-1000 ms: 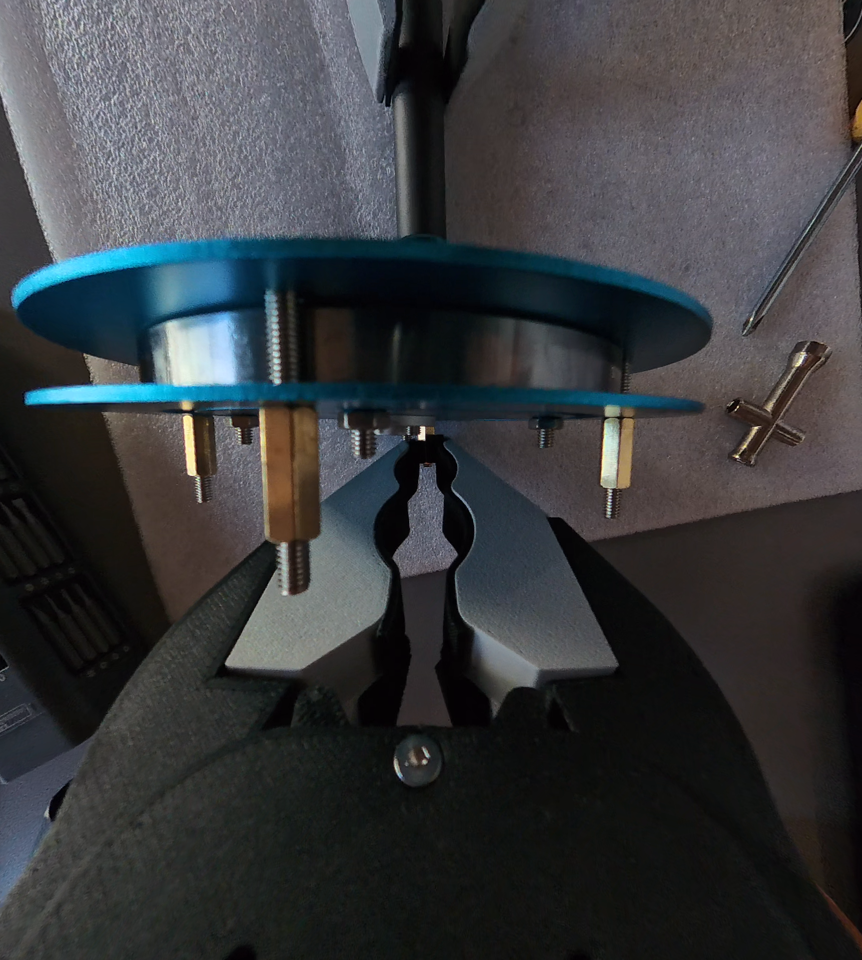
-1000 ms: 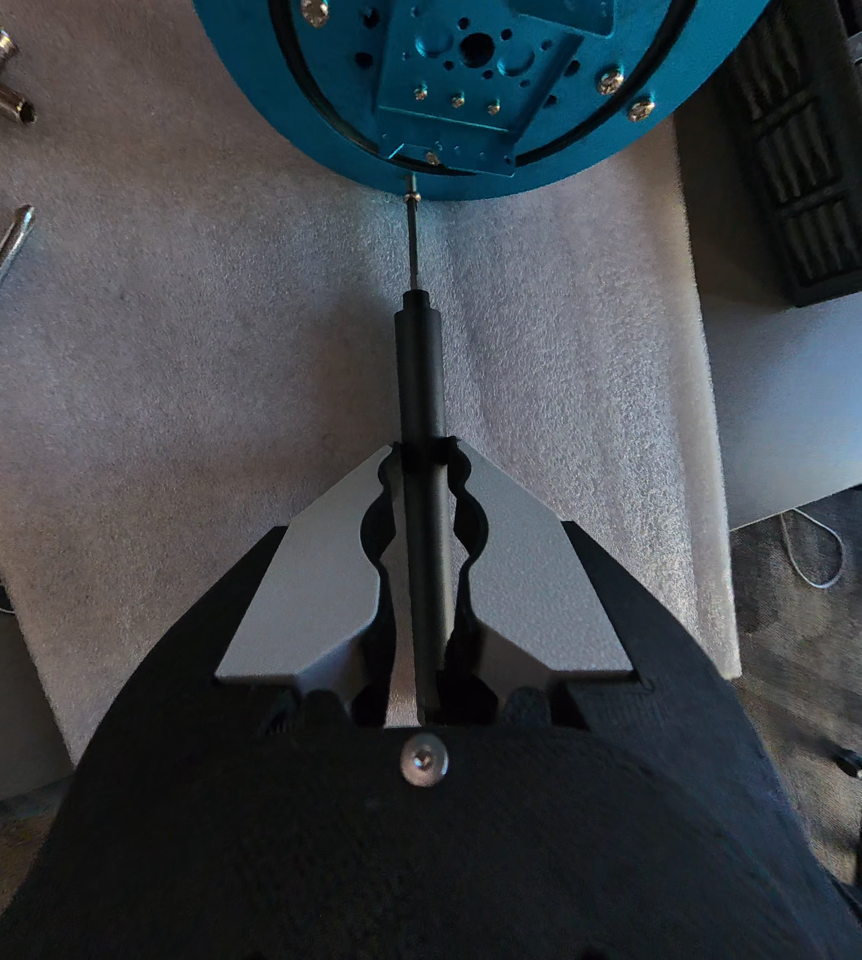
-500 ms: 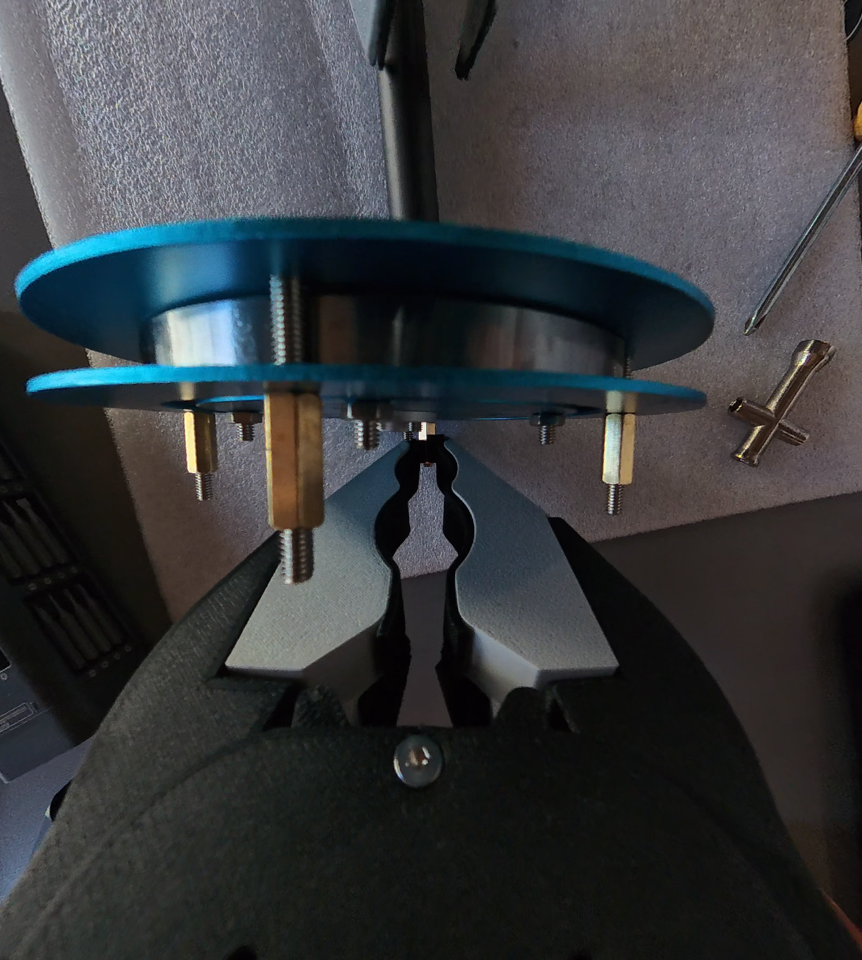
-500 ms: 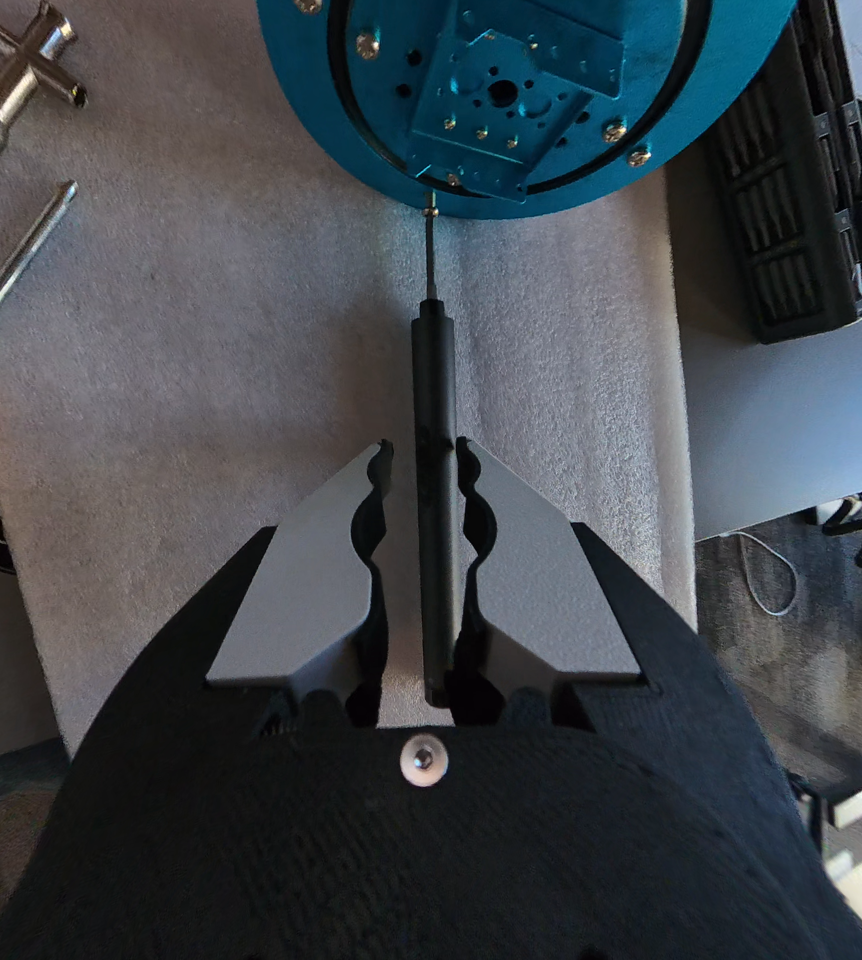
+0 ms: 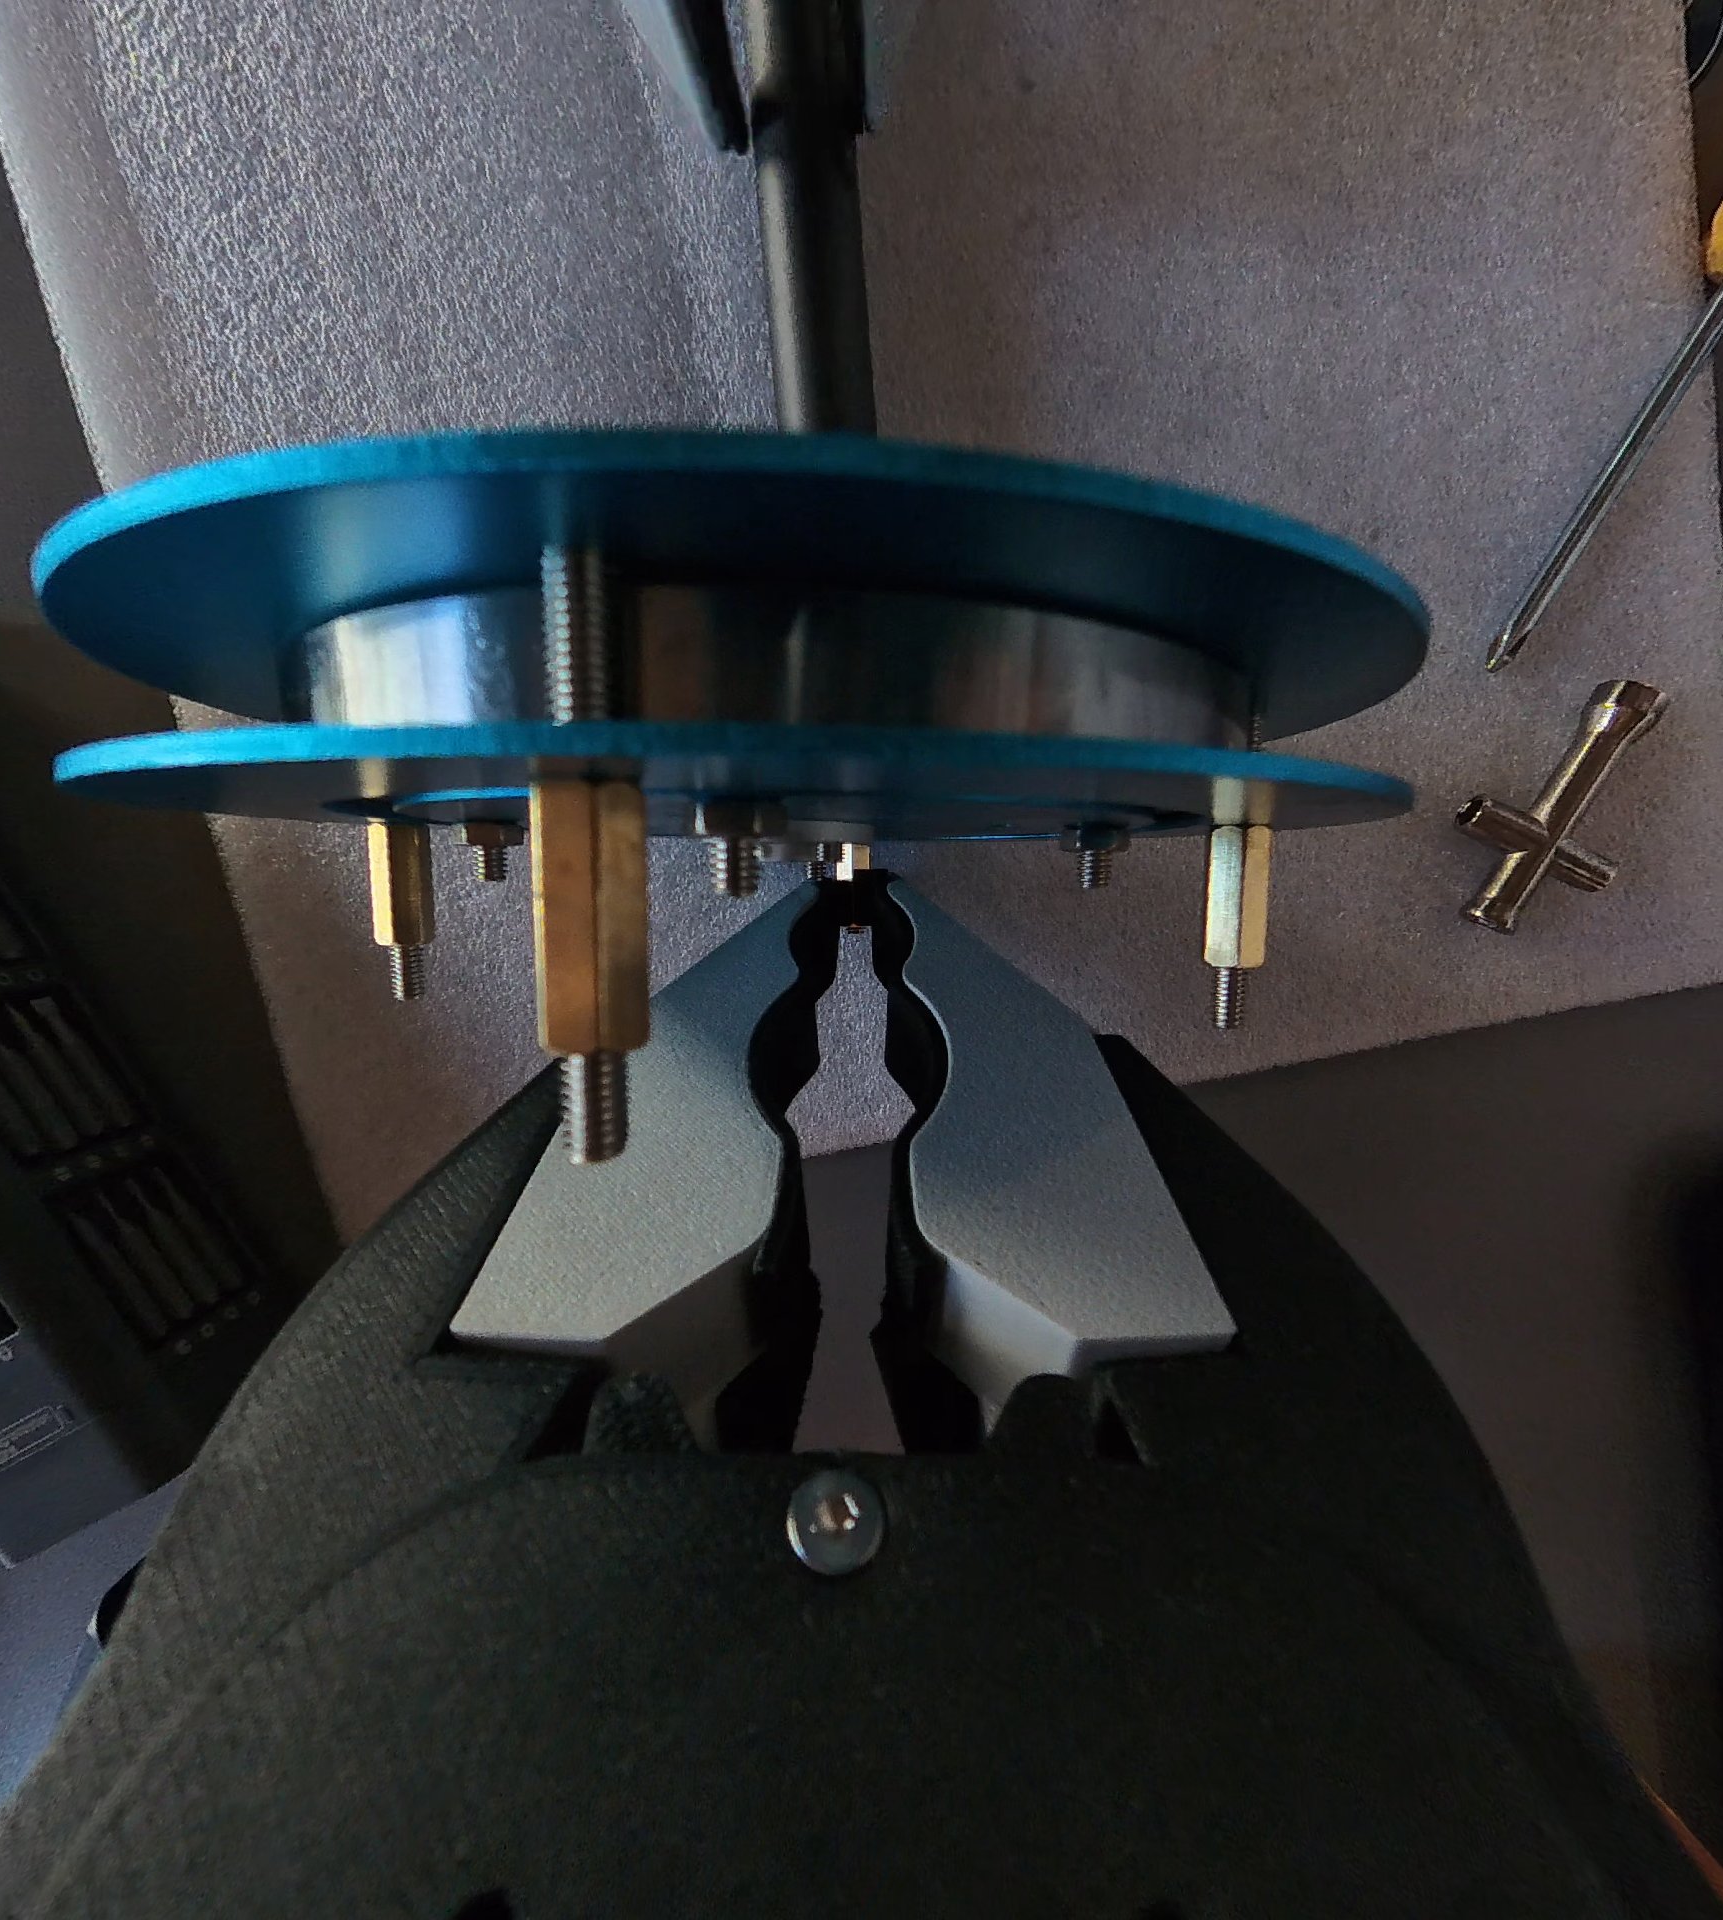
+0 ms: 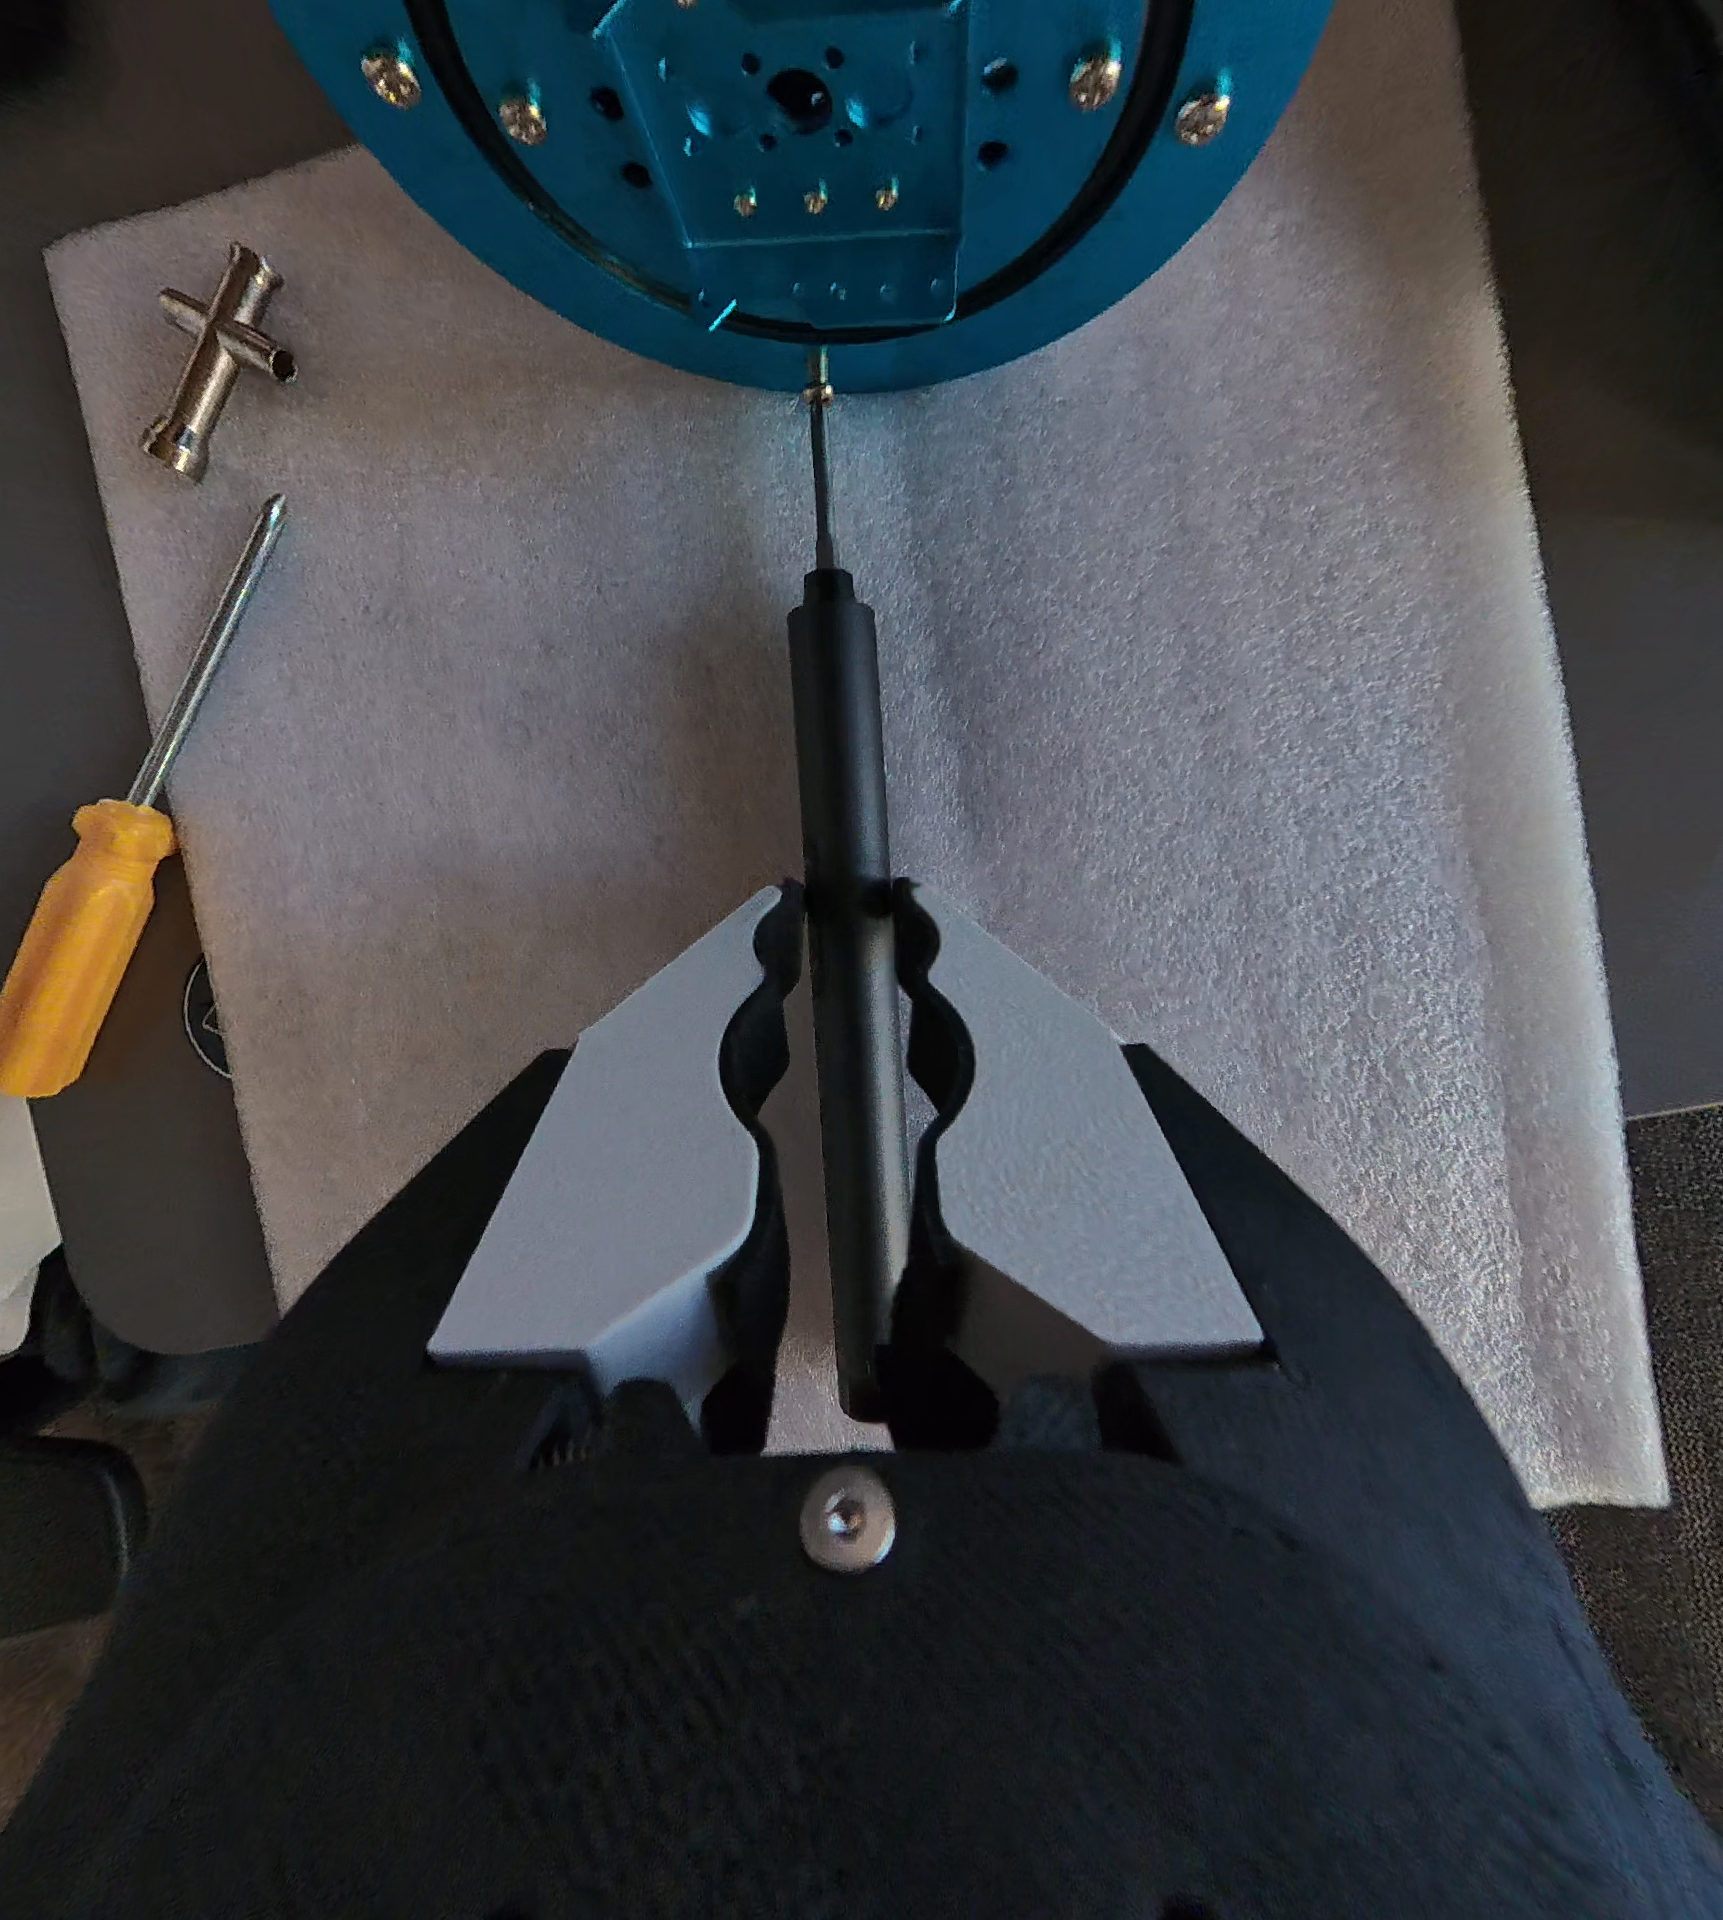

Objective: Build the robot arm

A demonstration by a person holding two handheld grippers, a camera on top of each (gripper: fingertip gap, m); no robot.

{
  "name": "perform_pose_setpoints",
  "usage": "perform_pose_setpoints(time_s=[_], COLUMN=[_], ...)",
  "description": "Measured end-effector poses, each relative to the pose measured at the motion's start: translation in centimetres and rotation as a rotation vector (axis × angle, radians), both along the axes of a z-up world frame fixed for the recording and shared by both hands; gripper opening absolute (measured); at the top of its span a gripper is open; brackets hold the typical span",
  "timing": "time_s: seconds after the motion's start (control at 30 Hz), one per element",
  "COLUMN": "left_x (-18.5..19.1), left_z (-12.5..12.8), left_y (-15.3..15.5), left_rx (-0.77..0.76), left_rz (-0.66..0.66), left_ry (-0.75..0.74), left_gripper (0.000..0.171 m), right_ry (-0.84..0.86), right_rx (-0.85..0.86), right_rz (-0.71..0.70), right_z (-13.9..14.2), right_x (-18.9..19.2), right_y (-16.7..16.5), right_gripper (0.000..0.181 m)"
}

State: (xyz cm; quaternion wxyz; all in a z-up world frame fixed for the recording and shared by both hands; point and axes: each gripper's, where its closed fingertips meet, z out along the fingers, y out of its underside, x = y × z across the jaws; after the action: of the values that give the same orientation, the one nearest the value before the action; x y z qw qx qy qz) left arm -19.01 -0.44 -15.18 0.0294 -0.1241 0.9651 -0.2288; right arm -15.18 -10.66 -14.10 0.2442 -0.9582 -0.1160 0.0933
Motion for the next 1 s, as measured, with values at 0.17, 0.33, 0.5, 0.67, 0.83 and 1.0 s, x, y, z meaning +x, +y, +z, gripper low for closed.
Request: perform_pose_setpoints(time_s=[0.17,0.33,0.5,0.67,0.83,1.0], left_x=[0.0,0.0,0.0,0.0,0.0,0.0], left_z=[0.0,0.0,0.0,0.0,0.0,0.0], left_y=[0.0,0.0,0.0,0.0,0.0,0.0], left_rx=[-0.004,-0.012,-0.006,-0.004,-0.004,-0.008], left_rz=[0.0,0.011,0.005,0.005,0.004,0.006], left_ry=[-0.001,0.012,0.003,0.003,0.005,0.004], left_gripper=[0.004,0.004,0.004,0.004,0.004,0.004], right_ry=[0.001,0.011,0.041,0.071,0.081,0.111], right_rx=[0.005,0.017,0.061,0.095,0.029,0.017], right_rz=[-0.015,-0.043,-0.016,-0.019,0.008,0.001], right_z=[0.0,0.0,0.6,1.4,0.1,-0.5], right_x=[0.0,-0.1,-0.4,0.5,-0.2,-0.5], right_y=[0.2,0.3,0.5,0.5,0.3,0.6], right_gripper=[0.015,0.014,0.02,0.022,0.024,0.016])
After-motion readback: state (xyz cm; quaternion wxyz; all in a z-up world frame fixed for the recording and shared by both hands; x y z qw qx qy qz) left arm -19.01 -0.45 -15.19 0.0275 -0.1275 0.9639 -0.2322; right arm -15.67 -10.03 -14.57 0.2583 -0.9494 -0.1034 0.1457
